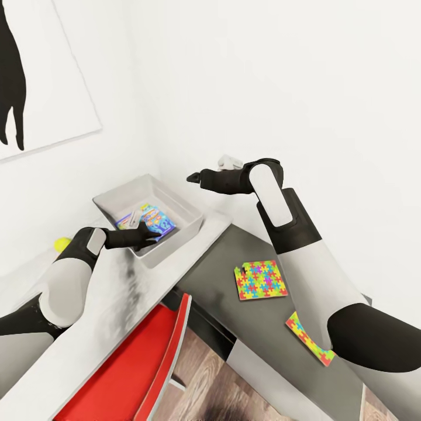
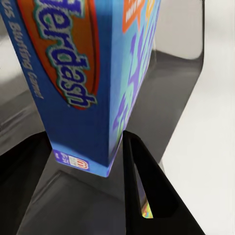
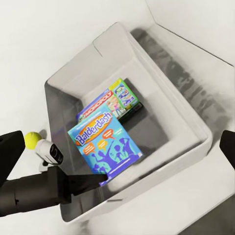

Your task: Put all the toys in the child's room - the three board games (two on the bed and one on the table), the two jigsaw puzzles on the table, and the tennis ball on the table - inside the toy box on the table in the child's room.

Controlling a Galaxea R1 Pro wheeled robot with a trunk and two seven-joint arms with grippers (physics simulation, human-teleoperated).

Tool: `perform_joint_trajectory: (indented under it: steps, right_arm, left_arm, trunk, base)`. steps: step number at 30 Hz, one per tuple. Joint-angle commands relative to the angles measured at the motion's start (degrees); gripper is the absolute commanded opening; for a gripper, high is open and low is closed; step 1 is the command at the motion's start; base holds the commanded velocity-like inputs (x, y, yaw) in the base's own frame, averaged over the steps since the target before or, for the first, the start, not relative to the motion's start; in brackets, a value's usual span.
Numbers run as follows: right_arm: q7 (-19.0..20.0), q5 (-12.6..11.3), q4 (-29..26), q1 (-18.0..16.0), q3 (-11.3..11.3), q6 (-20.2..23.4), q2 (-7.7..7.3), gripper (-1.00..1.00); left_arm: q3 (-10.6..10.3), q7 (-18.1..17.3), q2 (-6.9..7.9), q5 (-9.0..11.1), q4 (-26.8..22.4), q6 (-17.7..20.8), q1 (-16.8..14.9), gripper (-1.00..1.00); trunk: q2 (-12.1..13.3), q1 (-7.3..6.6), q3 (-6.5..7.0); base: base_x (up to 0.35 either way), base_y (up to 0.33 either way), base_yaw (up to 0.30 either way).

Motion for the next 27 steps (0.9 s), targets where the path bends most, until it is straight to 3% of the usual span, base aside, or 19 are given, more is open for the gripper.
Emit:
perform_joint_trajectory:
  steps: [1, 27]
  right_arm:
    - [-0.6, -0.57, -0.03, -0.05, 0.03, 0.08, 0.0, 1.0]
    - [-0.52, -0.57, -0.03, -0.1, 0.03, 0.02, 0.0, 1.0]
  left_arm:
    - [0.32, -0.06, 0.0, -0.38, -0.04, 0.33, -0.06, -1.0]
    - [0.4, 0.03, 0.03, -0.38, -2.0, 0.24, -0.06, -1.0]
  trunk:
    - [-0.07, 0.02, -0.08]
    - [-0.07, 0.02, -0.1]
  base:
    - [0.0, 0.0, 0.0]
    - [0.0, 0.0, 0.0]
